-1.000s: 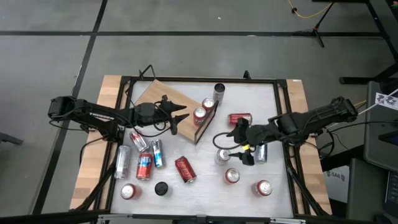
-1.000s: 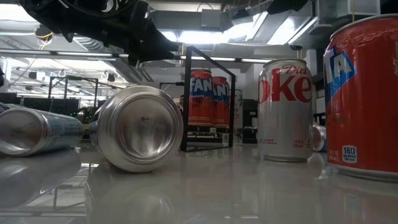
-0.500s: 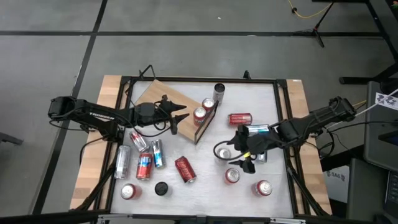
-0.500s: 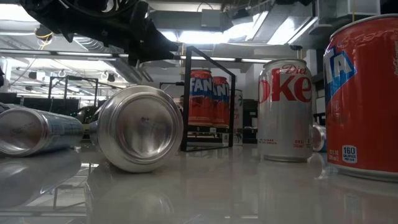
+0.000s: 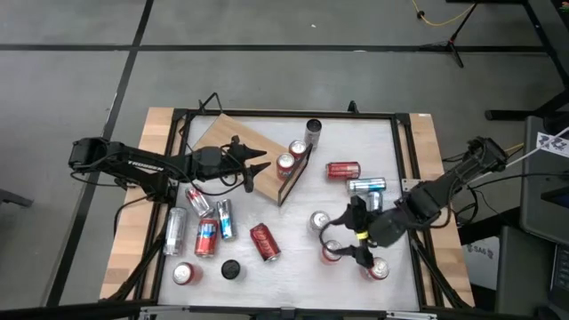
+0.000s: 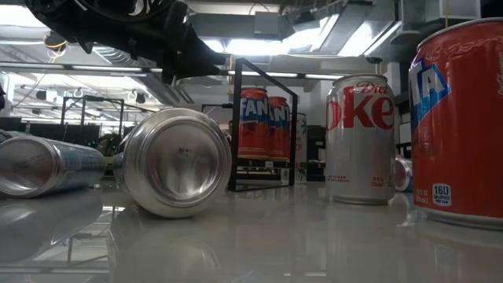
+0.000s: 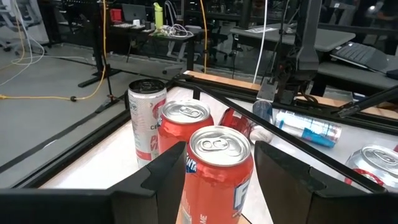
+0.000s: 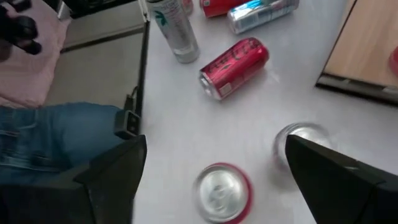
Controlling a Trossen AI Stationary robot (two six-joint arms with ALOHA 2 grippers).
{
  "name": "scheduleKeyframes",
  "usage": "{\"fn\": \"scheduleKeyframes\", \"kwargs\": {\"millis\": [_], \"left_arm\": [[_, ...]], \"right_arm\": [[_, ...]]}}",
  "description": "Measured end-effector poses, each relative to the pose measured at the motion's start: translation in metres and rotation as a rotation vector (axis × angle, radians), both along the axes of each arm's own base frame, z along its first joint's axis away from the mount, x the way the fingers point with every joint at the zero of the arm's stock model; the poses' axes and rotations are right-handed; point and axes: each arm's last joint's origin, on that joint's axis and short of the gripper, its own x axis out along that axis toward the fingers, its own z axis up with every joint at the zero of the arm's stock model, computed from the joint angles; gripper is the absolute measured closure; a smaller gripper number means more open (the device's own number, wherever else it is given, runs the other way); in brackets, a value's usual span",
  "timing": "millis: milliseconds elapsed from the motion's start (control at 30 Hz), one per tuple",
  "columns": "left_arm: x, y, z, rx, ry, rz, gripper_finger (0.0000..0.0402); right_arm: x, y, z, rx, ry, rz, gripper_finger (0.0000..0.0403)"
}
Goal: Pick and place cans onto a shelf
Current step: Put the center red soda can on the shelf
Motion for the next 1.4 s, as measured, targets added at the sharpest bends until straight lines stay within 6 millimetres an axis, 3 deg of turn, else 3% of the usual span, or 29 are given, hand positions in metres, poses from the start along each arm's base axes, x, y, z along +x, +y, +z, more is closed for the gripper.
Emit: {"fn": "scheduleKeyframes", "kwargs": {"millis": [433, 933, 1400], "left_arm": [[0.0, 0.0, -0.002, -0.003, 0.021, 0.001, 0.0219], [0.0, 0.0, -0.002, -0.003, 0.021, 0.001, 0.0219], [0.0, 0.0, -0.002, -0.003, 0.021, 0.001, 0.0219]], "right_arm": [[-0.02, 0.026, -0.001, -0.074, -0.095, -0.101, 0.0029], [0.007, 0.055, -0.059, -0.233, 0.069, -0.071, 0.0029], [0.011, 0.06, -0.083, -0.326, 0.164, -0.058, 0.0029]]}}
